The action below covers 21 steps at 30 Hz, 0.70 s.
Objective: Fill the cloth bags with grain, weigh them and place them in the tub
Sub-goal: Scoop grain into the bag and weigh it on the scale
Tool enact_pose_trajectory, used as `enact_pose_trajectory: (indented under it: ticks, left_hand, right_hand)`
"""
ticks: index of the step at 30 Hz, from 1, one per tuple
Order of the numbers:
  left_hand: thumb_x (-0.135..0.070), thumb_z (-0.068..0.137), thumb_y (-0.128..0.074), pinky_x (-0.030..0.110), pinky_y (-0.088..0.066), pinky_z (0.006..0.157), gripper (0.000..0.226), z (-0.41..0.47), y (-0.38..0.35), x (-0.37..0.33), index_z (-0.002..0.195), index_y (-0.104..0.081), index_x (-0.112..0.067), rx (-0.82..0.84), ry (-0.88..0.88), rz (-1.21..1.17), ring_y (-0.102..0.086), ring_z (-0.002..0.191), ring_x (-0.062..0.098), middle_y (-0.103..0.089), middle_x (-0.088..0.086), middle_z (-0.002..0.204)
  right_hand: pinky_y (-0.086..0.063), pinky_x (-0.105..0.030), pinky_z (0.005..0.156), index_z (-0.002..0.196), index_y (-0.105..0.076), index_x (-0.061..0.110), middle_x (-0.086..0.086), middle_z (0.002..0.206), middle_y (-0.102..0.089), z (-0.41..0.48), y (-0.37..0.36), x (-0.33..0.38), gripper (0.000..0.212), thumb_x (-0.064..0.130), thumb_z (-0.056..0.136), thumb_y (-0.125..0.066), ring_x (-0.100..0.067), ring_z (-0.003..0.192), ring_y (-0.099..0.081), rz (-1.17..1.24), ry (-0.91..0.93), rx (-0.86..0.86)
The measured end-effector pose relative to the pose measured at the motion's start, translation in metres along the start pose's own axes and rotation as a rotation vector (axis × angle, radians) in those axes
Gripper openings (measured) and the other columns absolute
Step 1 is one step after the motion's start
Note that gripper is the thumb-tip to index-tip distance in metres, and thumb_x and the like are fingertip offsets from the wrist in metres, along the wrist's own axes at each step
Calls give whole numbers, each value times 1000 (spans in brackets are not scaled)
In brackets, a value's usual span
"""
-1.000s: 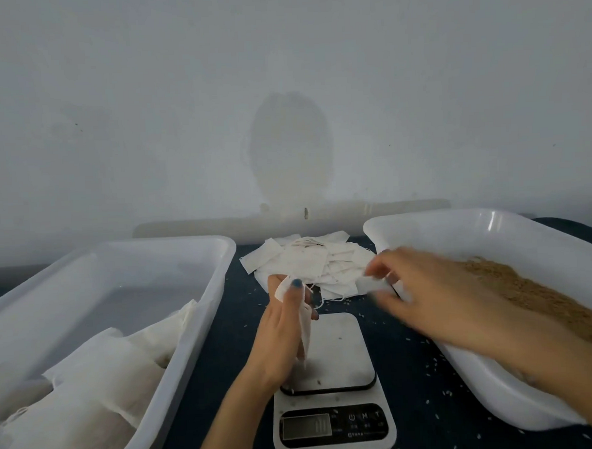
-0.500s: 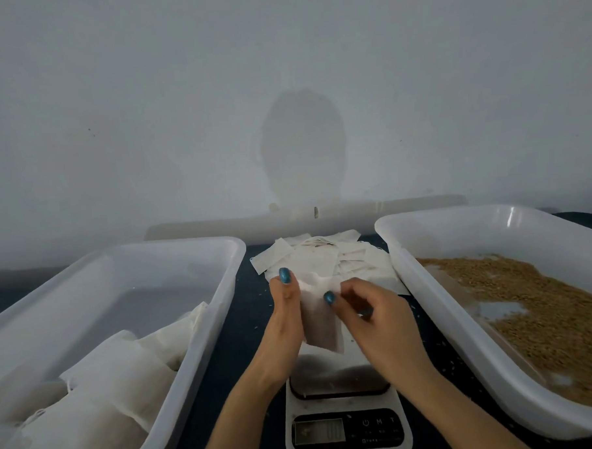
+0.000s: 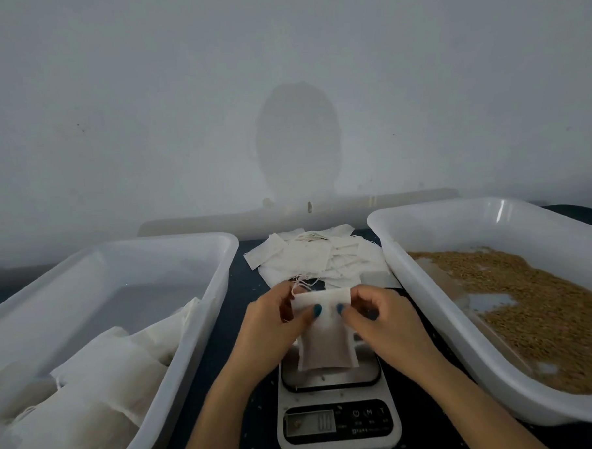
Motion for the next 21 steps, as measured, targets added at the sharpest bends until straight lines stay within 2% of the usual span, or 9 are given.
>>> enact_pose_trajectory:
  ticks: [2,6,9,11,14,17,21]
  left_hand:
    - [-33,89,-70,10,-47,64,14,-1,-7,4,87,-59,-41,27,-10,128,-61,79,-4,-64,-28,85]
    - [-45,90,-64,9,-45,66,10,1,-3,10,92,-55,-42,-21,19,145,-59,84,-5,-64,-24,89]
    - [-48,92,-60,11,-43,72,21,2,-1,16,110,-53,-40,-51,36,173,-58,92,-4,-63,-18,99]
    - [-47,94,-58,13,-43,75,28,3,-1,18,118,-54,-35,-51,43,174,-58,98,-2,-63,-14,106]
    - [-47,95,-55,14,-43,76,29,3,-1,22,121,-55,-33,-44,60,195,-57,101,-2,-62,-12,109]
    - [-45,96,-54,11,-39,73,26,3,0,24,120,-55,-33,-49,56,204,-56,101,-3,-62,-12,110]
    - [-40,97,-55,13,-41,75,25,2,0,25,121,-56,-32,-48,54,200,-56,101,-3,-62,-12,110]
  right_hand:
    - [-37,-20,60,71,-56,36,24,70,-60,-1,-1,-1,20,42,88,-63,-1,68,-55,-221,42,-15]
    - [-40,-16,68,84,-58,43,29,79,-60,1,2,-3,10,52,89,-57,4,85,-54,-203,56,-61]
    - [-41,-16,72,94,-64,40,27,85,-62,2,4,-10,13,48,91,-55,6,90,-53,-186,50,-81]
    - [-47,-23,75,97,-66,36,24,87,-64,4,5,-14,11,42,93,-57,2,89,-55,-170,36,-87]
    - [-52,-30,77,99,-66,32,20,89,-66,5,8,-17,11,38,95,-58,-2,89,-59,-148,21,-93]
    - [-52,-28,75,99,-65,33,21,90,-66,6,10,-18,10,38,96,-57,-3,90,-59,-145,21,-105]
    - [-52,-31,78,100,-64,33,17,91,-68,6,10,-23,8,35,96,-57,-5,92,-61,-133,-12,-103]
Point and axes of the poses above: each hand's wrist, its own z-axis towards the middle knuckle, its own y-axis out of the back of the hand, x = y × z, the point moved 10 cm from there along z, towards the middle knuckle
